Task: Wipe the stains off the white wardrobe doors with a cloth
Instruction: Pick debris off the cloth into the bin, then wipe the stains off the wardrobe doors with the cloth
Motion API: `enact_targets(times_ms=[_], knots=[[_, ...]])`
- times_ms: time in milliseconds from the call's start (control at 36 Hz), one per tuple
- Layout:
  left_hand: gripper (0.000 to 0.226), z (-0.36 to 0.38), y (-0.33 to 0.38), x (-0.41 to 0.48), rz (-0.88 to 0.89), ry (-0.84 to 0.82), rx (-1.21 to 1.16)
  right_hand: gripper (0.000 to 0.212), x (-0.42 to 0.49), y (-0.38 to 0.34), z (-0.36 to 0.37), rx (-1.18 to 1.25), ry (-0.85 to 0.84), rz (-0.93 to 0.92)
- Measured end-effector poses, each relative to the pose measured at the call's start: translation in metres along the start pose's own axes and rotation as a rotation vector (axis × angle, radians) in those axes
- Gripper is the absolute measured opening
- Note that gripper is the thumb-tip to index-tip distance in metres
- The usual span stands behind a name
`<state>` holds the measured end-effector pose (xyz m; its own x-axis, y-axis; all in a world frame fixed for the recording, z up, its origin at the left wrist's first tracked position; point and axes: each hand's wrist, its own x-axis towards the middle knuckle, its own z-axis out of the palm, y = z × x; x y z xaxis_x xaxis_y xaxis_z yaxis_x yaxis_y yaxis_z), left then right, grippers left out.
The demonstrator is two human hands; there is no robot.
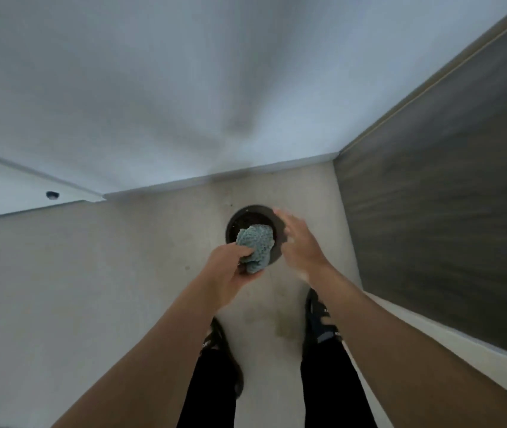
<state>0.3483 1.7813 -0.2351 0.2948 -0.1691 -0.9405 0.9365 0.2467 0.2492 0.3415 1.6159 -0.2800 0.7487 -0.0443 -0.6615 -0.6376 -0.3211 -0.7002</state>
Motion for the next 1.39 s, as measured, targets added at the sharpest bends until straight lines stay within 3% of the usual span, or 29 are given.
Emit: enact_targets(times_ms=[56,111,250,306,361,445,556,639,722,750,778,833,861,972,1028,1084,1222,1389], knots=[[0.026,0.004,0.01,-0.04,0.011,-0.086,0.065,0.077,-0.047,-0.029,-0.017,-0.165,-0.053,-0.102],[0.028,0.008,0.02,-0.089,0.024,-0.206,0.089,0.062,-0.095,-0.058,-0.031,-0.316,-0.048,-0.187],[0.041,0.025,0.027,-0.209,0.108,-0.48,0.236,0.03,-0.198,-0.115,-0.063,-0.221,0.206,-0.313],[0.04,0.042,0.024,-0.265,0.208,-0.443,0.407,0.025,-0.247,-0.14,-0.083,-0.156,0.264,-0.328],[0.031,0.059,0.013,-0.306,0.313,-0.365,0.578,0.024,-0.289,-0.158,-0.101,-0.042,0.221,-0.266],[0.02,0.085,-0.008,-0.354,0.591,-0.201,0.785,0.006,-0.366,-0.176,-0.134,0.129,0.161,-0.238],[0.059,0.124,-0.066,-0.429,0.732,-0.251,0.922,0.031,-0.473,-0.167,-0.177,0.288,0.006,-0.208],[0.035,0.153,-0.118,-0.485,0.767,-0.342,0.856,0.049,-0.534,-0.143,-0.201,0.381,-0.023,-0.205],[0.013,0.178,-0.173,-0.522,0.759,-0.323,0.745,0.026,-0.601,-0.114,-0.22,0.464,0.001,-0.252],[0.014,0.208,-0.228,-0.563,0.799,-0.238,0.792,0.022,-0.669,-0.086,-0.244,0.475,0.056,-0.247],[0.021,0.21,-0.232,-0.562,0.787,-0.196,0.776,0.03,-0.675,-0.085,-0.243,0.457,0.079,-0.26],[0.036,0.221,-0.251,-0.564,0.754,-0.224,0.77,0.054,-0.694,-0.074,-0.246,0.38,0.123,-0.258],[0.031,0.232,-0.265,-0.576,0.775,-0.244,0.785,0.059,-0.707,-0.072,-0.249,0.337,0.17,-0.26],[0.025,0.288,-0.333,-0.63,0.682,-0.396,0.679,0.029,-0.772,-0.043,-0.28,0.265,0.428,-0.394],[0.026,0.311,-0.351,-0.644,0.644,-0.448,0.63,0.025,-0.79,-0.029,-0.303,0.225,0.518,-0.389],[0.026,0.332,-0.359,-0.647,0.636,-0.455,0.612,0.029,-0.799,-0.013,-0.328,0.302,0.508,-0.369],[0.026,0.366,-0.357,-0.629,0.672,-0.404,0.569,0.022,-0.811,0.015,-0.389,0.787,0.358,-0.341],[0.018,0.401,-0.357,-0.598,0.62,-0.515,0.598,0.022,-0.786,0.029,-0.425,0.664,0.388,-0.293]])
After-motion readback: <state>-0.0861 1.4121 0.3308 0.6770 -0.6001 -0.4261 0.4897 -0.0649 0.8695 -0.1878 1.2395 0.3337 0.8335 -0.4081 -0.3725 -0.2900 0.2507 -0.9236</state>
